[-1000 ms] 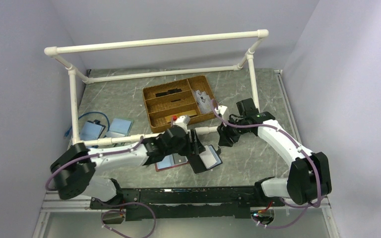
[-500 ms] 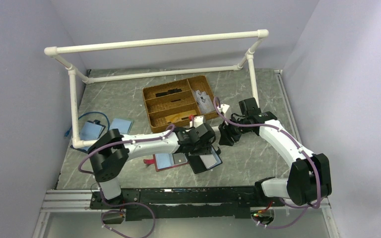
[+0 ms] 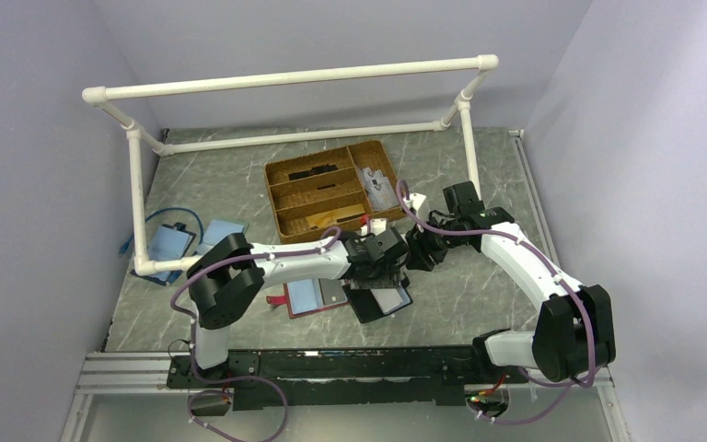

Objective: Take the credit cards out of the card holder
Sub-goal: Open the card holder at the center of the board, then remove the credit card from the card holder.

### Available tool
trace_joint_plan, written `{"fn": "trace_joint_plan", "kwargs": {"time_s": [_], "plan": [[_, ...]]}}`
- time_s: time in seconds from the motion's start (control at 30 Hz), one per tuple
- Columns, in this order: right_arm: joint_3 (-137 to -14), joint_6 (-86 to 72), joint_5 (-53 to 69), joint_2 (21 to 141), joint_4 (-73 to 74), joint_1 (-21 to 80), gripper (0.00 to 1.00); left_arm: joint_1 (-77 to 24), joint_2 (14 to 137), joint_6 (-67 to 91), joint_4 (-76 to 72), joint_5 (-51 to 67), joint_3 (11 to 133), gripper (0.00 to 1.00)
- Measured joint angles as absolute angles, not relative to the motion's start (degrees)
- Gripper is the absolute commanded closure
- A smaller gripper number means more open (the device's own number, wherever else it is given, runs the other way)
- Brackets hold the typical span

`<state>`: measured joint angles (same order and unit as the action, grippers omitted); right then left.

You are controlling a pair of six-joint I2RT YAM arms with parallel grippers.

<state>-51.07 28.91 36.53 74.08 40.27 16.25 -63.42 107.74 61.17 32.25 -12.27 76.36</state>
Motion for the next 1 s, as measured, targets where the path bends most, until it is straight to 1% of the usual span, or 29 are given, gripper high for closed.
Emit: {"fn": "trace_joint_plan", "kwargs": {"time_s": [0.23,0.43,0.83,0.93,1.0], "plan": [[-51.1,28.7,36.1,74.1,40.3,16.0,0.51,-63.4,111.9,62.3,36.5,-12.3,83.1,0.26],[-51.1,28.4,35.4,74.1,40.3,15.3,0.51,-63.4,113.0,62.8,39.7,-12.3,85.3,0.36],[-51.1,28.3,36.0,74.1,40.2,15.3,0.51,-63.5,113.1,62.7,41.9,-12.4,84.6,0.38],[-51.1,28.3,36.4,74.1,40.3,15.3,0.51,-63.5,113.1,62.6,42.4,-12.5,83.9,0.44],[-51.1,28.3,36.9,74.1,40.3,15.4,0.51,-63.5,113.1,62.7,43.2,-13.1,83.4,0.45]]}}
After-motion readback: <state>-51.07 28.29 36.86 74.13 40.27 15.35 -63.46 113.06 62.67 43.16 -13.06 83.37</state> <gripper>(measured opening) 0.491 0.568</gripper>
